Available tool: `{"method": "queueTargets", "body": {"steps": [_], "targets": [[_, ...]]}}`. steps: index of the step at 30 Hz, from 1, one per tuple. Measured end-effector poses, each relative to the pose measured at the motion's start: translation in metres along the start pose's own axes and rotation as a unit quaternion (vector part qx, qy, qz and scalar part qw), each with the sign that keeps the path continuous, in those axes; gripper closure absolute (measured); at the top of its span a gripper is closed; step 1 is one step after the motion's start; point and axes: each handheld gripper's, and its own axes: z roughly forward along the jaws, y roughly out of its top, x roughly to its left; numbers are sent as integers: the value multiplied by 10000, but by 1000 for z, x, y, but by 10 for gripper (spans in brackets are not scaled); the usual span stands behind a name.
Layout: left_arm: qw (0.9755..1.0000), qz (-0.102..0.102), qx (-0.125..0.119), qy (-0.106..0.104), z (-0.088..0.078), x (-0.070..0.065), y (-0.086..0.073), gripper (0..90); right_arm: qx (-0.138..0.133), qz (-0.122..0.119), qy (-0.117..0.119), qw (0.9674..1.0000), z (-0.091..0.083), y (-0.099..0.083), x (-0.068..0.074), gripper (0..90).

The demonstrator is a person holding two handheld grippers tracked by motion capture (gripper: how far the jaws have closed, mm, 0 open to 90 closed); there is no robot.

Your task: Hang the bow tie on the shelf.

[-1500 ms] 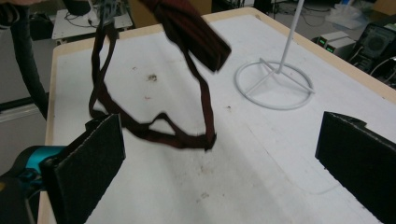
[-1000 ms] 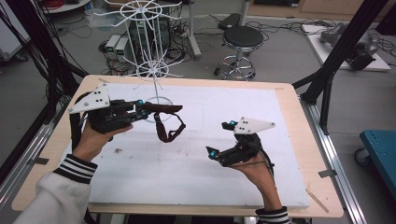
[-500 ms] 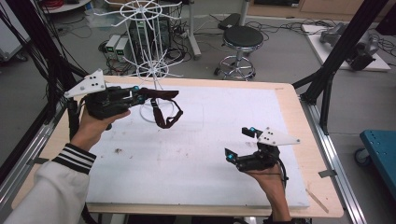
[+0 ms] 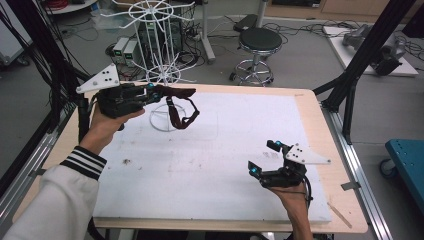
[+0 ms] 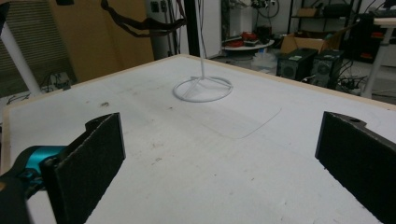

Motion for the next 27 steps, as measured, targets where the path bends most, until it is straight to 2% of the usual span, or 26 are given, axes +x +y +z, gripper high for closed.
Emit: {"method": "queueTargets", "body": {"steps": [10,15,17,20,27], "targets": [[9998,-51,79,145,7,14,-3,824,-389,-98,-250,9989,-4,-9,0,7],[9996,-98,77,248,9,21,-7,824,-569,-213,-426,9972,-6,-13,1,7],[9995,-68,34,294,10,23,-8,824,-773,-293,-498,9953,-6,-15,2,7],[9995,-91,50,311,12,26,-10,824,-781,-368,-579,9946,-4,-20,4,7],[9987,-223,85,444,10,37,-15,824,-795,-293,-590,9947,1,-29,4,7]]}}
